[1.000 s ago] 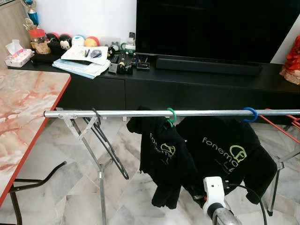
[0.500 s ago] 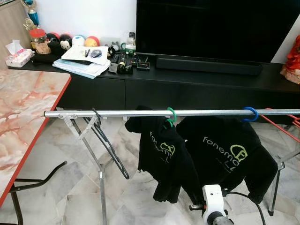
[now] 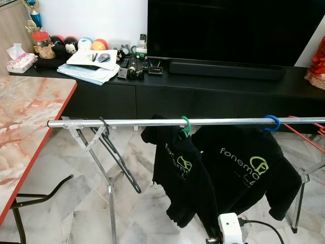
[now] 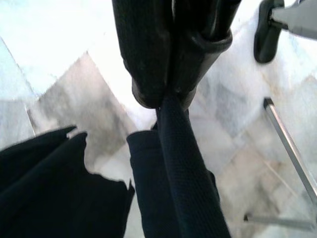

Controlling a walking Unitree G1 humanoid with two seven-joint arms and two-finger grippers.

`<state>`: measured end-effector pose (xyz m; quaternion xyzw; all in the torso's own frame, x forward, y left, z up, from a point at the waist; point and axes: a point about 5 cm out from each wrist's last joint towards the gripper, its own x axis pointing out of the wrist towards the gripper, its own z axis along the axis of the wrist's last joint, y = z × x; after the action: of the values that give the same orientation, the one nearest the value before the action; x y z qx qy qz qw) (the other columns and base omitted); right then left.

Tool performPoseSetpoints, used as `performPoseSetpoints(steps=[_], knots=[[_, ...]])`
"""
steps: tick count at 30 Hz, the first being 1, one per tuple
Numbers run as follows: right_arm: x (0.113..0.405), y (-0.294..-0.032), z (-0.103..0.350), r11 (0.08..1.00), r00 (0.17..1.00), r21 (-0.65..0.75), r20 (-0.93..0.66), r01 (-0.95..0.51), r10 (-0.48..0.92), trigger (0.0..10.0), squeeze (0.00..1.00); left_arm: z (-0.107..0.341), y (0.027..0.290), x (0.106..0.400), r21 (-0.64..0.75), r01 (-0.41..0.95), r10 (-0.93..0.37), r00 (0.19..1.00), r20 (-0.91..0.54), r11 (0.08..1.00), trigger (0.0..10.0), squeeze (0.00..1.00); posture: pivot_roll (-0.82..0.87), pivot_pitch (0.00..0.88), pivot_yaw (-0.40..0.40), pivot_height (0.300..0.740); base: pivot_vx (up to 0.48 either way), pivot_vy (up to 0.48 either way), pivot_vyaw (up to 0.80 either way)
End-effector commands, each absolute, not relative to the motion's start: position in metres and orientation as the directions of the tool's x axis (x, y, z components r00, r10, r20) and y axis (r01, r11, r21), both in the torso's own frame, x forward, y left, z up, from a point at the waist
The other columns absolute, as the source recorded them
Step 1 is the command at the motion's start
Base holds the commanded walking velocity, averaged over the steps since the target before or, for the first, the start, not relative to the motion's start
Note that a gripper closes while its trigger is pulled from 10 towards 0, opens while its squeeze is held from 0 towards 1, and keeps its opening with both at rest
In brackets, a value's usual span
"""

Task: Hang hanger

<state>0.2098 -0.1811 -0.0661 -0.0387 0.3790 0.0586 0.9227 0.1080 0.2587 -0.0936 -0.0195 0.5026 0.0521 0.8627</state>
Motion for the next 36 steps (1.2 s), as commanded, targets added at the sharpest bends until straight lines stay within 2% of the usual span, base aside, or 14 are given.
performPoseSetpoints(steps=[1,5,18,36], knots=[[0.199,-0.184,-0.073,0.991,0.666,-0.036,-0.743,-0.131,0.062,0.0,0.00,-0.096,0.260,0.100,0.022,-0.099,0.065,0.457,-0.887,0.995,10.0,0.00,0.11,0.095,-0.046,0.740,0.000,0.000,0.00],[0.184,-0.186,-0.083,0.986,0.579,-0.062,-0.814,-0.157,0.041,0.0,0.00,-0.096,0.260,0.100,0.019,-0.097,0.062,0.456,-0.888,0.995,10.0,0.00,0.11,0.095,-0.047,0.740,0.000,0.000,0.00],[0.172,-0.186,-0.090,0.983,0.494,-0.059,-0.869,-0.173,0.035,0.0,0.00,-0.096,0.260,0.100,0.016,-0.095,0.058,0.454,-0.889,0.995,10.0,0.00,0.10,0.097,-0.045,0.740,0.000,0.000,0.00],[0.140,-0.183,-0.103,0.969,0.289,-0.007,-0.955,-0.245,0.066,0.0,0.00,-0.096,0.260,0.100,0.015,-0.091,0.055,0.453,-0.890,0.996,10.0,0.00,0.11,0.098,-0.043,0.740,0.000,0.000,0.00]])
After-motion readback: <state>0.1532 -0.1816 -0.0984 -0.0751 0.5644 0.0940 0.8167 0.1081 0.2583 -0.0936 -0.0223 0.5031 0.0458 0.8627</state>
